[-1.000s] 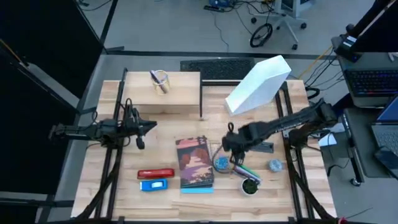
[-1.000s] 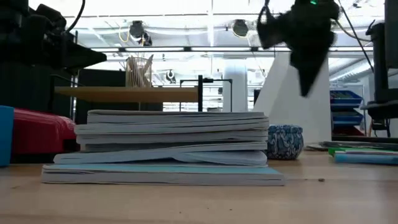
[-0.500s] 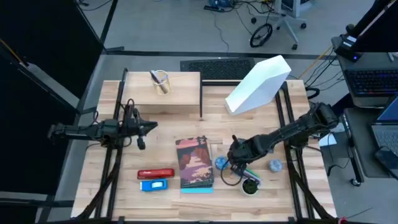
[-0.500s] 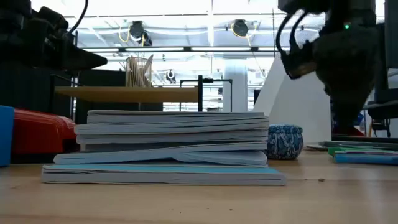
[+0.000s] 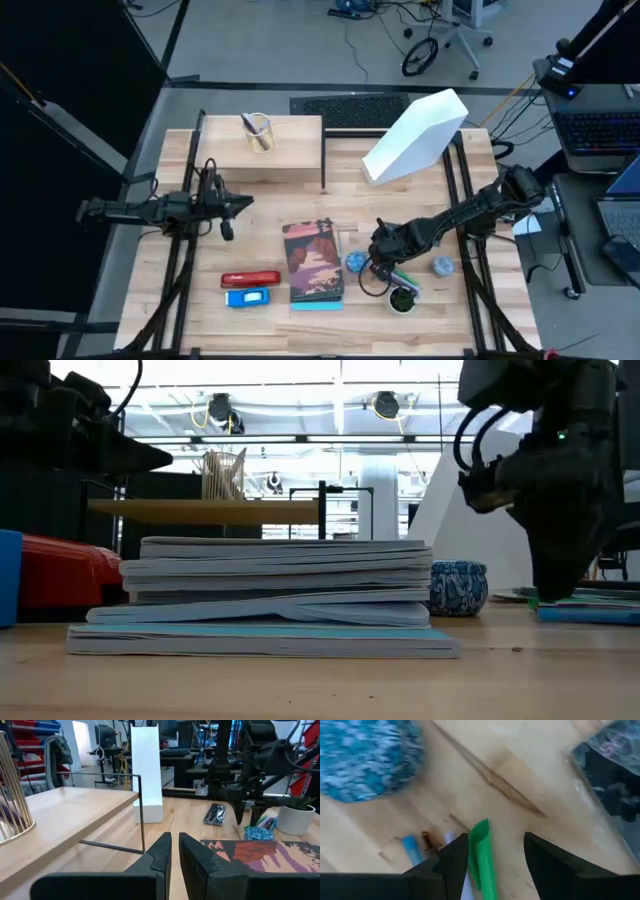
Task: Stock shelves
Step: Put the green pen into the gold pen holder on the shelf
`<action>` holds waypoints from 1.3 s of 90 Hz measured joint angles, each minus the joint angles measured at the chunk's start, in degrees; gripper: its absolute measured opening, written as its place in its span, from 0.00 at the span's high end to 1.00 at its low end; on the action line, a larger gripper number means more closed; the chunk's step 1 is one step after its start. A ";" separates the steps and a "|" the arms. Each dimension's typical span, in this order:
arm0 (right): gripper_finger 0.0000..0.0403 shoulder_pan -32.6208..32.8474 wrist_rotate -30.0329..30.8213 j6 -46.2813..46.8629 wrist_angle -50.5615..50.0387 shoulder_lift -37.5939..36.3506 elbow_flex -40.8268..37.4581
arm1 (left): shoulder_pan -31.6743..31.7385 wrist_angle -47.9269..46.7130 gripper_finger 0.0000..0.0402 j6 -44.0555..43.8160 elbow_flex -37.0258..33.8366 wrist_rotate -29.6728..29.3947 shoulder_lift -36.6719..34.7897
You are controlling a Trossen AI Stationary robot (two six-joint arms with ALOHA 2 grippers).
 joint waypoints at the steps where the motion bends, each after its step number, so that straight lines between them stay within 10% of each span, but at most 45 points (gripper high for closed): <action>1: 0.57 0.00 0.04 0.05 0.05 0.00 -0.09 | 0.00 0.00 0.94 0.00 0.00 0.00 0.00; 82: 0.62 0.39 1.67 -0.05 -0.21 3.87 -0.14 | -0.02 0.01 0.94 1.66 0.00 -0.15 0.00; 117: 0.94 0.35 1.91 -1.86 0.00 4.00 -0.30 | 0.00 0.02 0.94 1.84 0.00 -0.30 0.03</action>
